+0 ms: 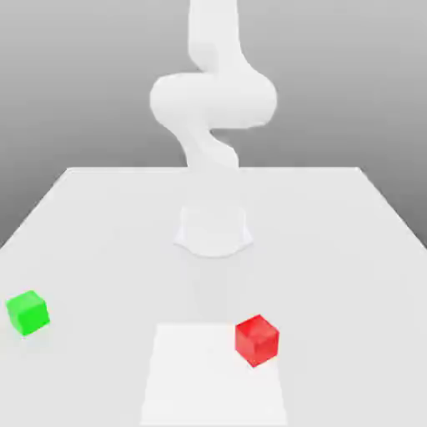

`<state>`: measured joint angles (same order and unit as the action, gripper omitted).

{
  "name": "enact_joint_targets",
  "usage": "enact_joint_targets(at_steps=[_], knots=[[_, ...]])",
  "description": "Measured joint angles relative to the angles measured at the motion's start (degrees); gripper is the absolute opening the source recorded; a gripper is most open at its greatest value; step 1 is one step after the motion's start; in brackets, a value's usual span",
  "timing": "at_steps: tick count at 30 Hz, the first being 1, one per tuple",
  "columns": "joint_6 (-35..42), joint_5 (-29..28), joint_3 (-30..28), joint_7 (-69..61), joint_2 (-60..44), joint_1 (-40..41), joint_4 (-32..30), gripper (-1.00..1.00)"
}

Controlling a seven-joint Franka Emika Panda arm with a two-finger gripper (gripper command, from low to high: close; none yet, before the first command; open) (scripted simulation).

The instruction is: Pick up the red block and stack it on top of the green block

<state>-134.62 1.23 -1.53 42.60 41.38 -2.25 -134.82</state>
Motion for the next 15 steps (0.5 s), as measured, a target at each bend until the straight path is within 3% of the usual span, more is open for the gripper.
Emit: enact_joint_targets(at_steps=[9, 15], knots=[[-11.6, 4.6, -2.9, -13.1, -19.2, -7.6, -12.2, 0.00], [-20.1, 4.0, -2.0, -19.7, -32.6, -10.7, -20.8, 0.00]])
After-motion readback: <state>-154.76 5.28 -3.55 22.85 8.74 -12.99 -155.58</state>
